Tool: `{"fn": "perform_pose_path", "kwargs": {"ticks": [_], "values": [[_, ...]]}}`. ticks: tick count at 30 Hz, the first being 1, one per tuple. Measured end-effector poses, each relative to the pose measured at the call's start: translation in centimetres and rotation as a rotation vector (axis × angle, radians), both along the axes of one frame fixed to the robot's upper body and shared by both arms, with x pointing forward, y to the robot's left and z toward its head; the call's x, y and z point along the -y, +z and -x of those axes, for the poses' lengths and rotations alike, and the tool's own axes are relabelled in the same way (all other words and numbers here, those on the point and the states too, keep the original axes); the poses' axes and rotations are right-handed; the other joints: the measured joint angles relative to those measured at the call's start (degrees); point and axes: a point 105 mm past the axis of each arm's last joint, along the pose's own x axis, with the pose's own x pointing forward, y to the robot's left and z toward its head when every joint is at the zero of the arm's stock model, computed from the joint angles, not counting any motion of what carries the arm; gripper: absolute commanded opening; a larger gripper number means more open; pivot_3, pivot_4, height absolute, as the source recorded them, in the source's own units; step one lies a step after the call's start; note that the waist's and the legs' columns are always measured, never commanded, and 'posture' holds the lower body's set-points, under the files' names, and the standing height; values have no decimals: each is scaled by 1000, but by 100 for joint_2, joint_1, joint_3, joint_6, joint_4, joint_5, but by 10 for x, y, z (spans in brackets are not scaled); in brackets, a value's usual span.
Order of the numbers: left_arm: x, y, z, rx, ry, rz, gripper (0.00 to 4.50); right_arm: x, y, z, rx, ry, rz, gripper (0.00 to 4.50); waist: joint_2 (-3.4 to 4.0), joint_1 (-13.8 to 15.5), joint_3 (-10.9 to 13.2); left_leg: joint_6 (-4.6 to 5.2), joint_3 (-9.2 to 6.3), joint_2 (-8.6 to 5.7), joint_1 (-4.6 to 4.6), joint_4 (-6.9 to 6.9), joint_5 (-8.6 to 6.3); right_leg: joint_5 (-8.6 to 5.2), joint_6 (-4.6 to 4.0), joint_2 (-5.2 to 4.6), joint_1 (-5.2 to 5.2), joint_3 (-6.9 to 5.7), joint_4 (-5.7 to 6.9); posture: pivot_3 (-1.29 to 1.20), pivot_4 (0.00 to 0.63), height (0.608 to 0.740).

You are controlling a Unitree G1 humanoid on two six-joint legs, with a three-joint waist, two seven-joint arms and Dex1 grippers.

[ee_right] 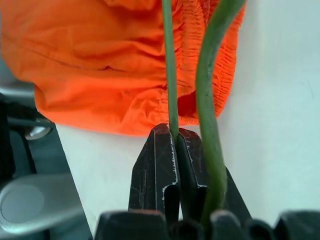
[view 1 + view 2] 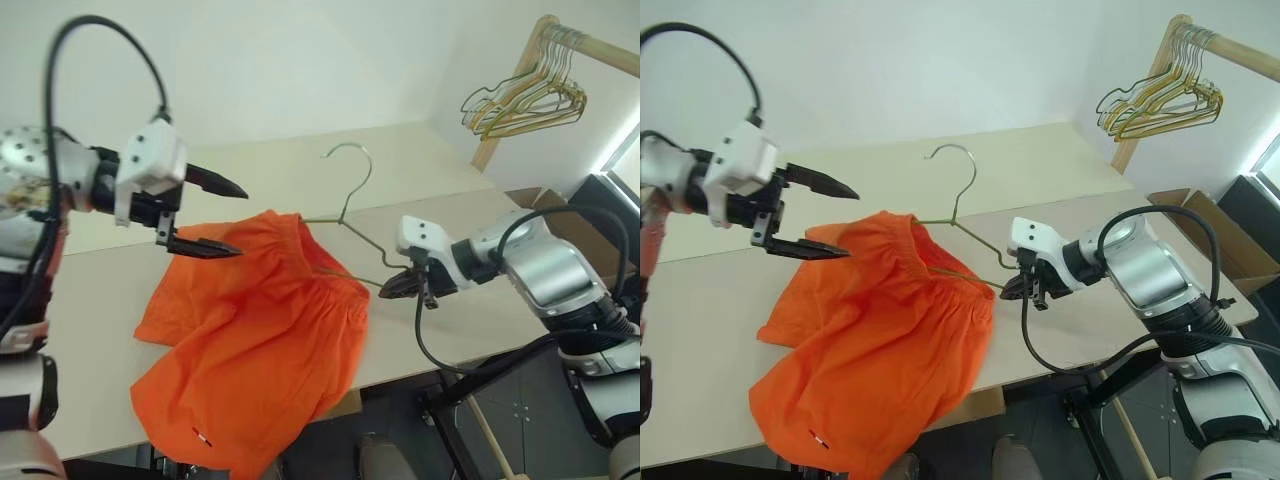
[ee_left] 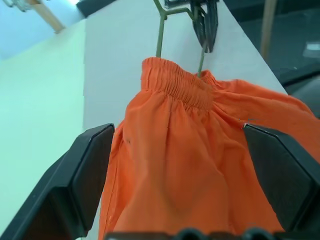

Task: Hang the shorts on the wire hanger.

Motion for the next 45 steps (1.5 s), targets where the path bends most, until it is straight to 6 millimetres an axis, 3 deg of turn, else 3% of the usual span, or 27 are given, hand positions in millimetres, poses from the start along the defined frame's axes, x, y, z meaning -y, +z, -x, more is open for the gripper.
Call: {"fn": "perform_pose_path", "kwargs": {"ticks": [6, 11, 15, 25, 26, 29, 37, 42, 43, 45], "values": [[10, -25, -13, -40, -43, -171, 4464, -2, 2, -4, 36, -3, 35, 0, 0, -182, -1, 1, -5, 0, -5, 2, -1, 0, 2, -1, -6, 4, 35, -139, 0, 740], [12, -53, -34, -4, 20, -311, 4464, -3, 2, -4, 41, 1, 43, 0, 0, -275, -1, 2, -6, 1, -6, 7, -1, -1, 2, -1, -7, 4, 42, -149, 0, 740], [9, -61, -42, 28, 61, -377, 3601, -3, 2, -4, 33, -7, 44, 0, 0, -334, -1, 3, -7, 1, -8, 7, -1, -2, 3, -2, -12, 5, 44, -155, 0, 740], [13, -68, -41, 28, 51, -386, 287, -4, 7, -4, 32, -20, 45, 0, 0, -373, -1, 4, -11, 2, -9, 11, -2, -4, 7, -10, -12, 5, 51, -150, 0, 740], [13, -68, -41, 26, 53, -385, 42, -4, 8, -5, 35, -22, 45, 0, 0, -374, -1, 4, -12, 2, -8, 12, -2, -4, 7, -10, -11, 5, 52, -150, 1, 740], [12, -69, -40, 16, 60, -377, 12, -5, 9, -5, 49, -17, 47, 0, 0, -382, -1, 5, -12, 2, -8, 12, -2, -4, 7, -10, -11, 5, 52, -150, 7, 740], [6, -75, -36, -54, 125, -326, 0, 4, 14, -18, 195, -56, 79, 2521, 0, -414, -1, 6, -13, 0, -8, 14, -3, -6, 11, -13, -11, 5, 60, -164, 29, 740], [1, -78, -34, -121, 200, -264, 0, 55, 39, -32, 283, -273, 62, 4240, 1, -400, -2, 9, -15, -1, -10, 14, -4, -8, 14, -16, -11, 4, 61, -148, 20, 740], [1, -78, -34, -128, 206, -259, 0, 66, 42, -32, 287, -312, 59, 4477, 1, -390, -2, 9, -15, -2, -10, 14, -4, -8, 14, -18, -11, 5, 61, -152, 31, 740], [1, -79, -34, -139, 222, -251, 0, 87, 49, -30, 286, -399, 30, 4477, 0, -369, -1, 10, -13, -2, -8, 14, -5, -8, 14, -18, -8, 5, 61, -158, 34, 740]]}}
